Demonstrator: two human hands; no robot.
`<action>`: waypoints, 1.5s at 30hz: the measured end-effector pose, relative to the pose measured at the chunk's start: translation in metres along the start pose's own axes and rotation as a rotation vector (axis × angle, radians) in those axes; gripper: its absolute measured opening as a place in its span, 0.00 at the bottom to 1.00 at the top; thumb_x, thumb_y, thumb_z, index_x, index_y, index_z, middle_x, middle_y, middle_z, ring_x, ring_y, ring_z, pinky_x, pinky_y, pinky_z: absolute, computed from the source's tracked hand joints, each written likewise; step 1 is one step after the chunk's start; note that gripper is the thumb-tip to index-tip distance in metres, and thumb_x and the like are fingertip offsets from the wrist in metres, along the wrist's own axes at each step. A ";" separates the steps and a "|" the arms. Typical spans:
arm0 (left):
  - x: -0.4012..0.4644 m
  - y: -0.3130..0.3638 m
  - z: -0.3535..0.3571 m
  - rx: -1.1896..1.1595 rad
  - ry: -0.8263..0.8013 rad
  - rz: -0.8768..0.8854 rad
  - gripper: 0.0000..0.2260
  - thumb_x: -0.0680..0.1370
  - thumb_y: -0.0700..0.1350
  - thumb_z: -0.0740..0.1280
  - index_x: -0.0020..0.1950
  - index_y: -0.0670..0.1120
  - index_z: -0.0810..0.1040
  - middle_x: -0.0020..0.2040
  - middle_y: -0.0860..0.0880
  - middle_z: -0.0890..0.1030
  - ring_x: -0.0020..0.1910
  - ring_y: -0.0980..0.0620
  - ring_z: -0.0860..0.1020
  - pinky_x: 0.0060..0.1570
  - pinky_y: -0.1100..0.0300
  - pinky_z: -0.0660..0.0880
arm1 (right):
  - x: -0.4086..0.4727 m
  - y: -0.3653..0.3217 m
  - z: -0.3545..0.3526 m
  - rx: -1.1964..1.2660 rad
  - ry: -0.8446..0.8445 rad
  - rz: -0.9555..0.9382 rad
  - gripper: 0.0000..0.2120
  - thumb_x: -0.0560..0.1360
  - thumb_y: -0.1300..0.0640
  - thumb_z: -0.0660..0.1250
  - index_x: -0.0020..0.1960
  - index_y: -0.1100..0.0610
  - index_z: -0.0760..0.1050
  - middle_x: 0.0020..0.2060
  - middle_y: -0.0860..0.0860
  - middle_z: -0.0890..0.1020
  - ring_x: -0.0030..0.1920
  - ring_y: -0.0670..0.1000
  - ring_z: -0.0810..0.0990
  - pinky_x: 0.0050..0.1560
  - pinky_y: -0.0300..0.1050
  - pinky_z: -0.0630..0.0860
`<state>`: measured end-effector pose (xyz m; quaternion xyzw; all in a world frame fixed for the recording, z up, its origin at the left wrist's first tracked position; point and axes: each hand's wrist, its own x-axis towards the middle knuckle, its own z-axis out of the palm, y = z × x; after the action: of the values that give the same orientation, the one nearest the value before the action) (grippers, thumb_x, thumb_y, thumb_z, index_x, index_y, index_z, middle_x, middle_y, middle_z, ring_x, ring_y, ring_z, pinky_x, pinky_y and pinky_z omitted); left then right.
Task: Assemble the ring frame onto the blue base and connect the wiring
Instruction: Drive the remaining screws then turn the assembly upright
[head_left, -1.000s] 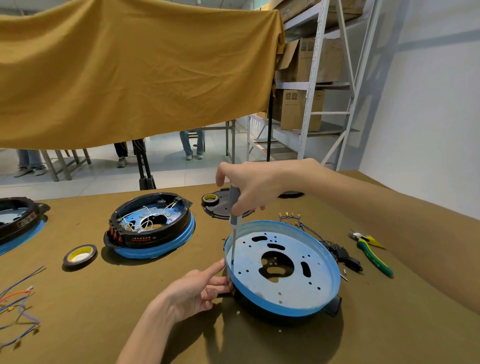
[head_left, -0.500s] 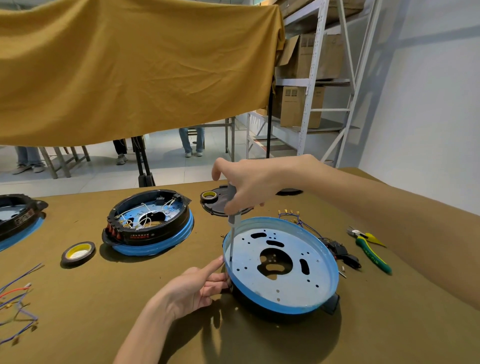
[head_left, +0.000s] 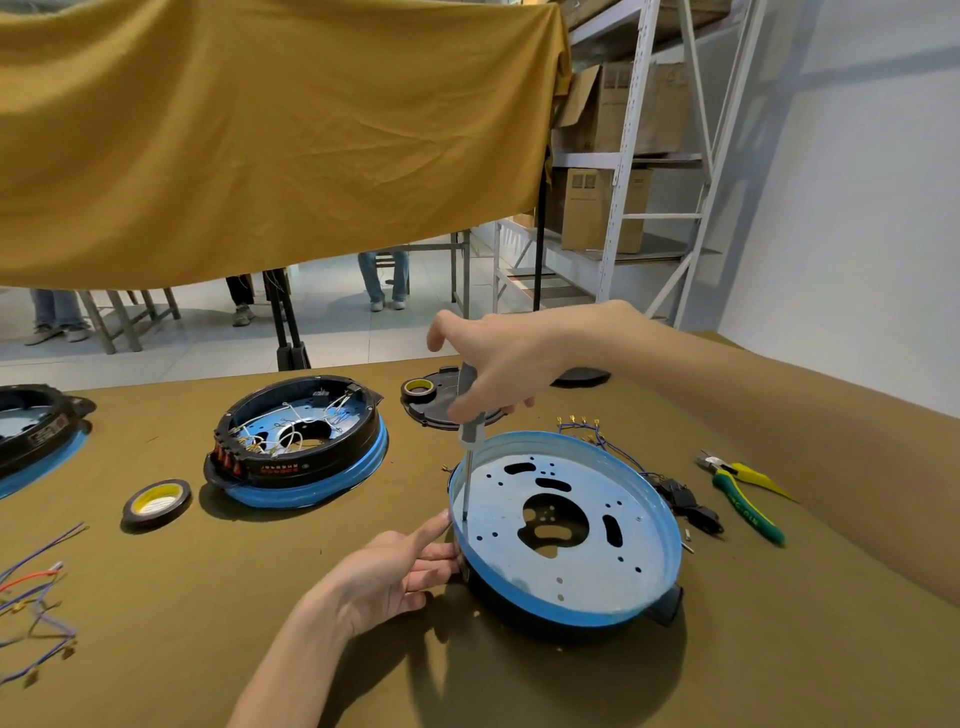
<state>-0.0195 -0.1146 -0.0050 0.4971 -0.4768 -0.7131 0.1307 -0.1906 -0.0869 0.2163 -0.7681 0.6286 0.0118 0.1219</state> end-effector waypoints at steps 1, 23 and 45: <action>0.000 0.000 0.000 0.004 -0.005 -0.002 0.29 0.73 0.65 0.70 0.56 0.40 0.86 0.43 0.46 0.86 0.34 0.55 0.80 0.33 0.62 0.73 | -0.001 0.000 -0.002 0.035 -0.017 -0.010 0.30 0.77 0.55 0.73 0.70 0.49 0.57 0.45 0.57 0.84 0.33 0.52 0.81 0.30 0.43 0.81; 0.002 -0.002 0.000 -0.111 -0.086 -0.007 0.30 0.68 0.62 0.75 0.55 0.39 0.87 0.44 0.45 0.86 0.32 0.55 0.81 0.29 0.65 0.73 | -0.008 0.002 0.002 -0.069 0.081 -0.007 0.27 0.78 0.46 0.70 0.69 0.53 0.60 0.33 0.51 0.83 0.26 0.48 0.82 0.25 0.40 0.77; 0.001 -0.001 0.004 -0.079 -0.029 -0.005 0.30 0.67 0.62 0.72 0.55 0.39 0.86 0.43 0.44 0.86 0.35 0.54 0.80 0.33 0.63 0.75 | -0.018 0.013 0.004 0.054 -0.034 0.015 0.16 0.77 0.55 0.74 0.58 0.56 0.69 0.36 0.56 0.86 0.29 0.51 0.84 0.28 0.39 0.78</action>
<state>-0.0230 -0.1126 -0.0058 0.4825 -0.4488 -0.7387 0.1416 -0.2061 -0.0712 0.2133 -0.7593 0.6323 0.0087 0.1532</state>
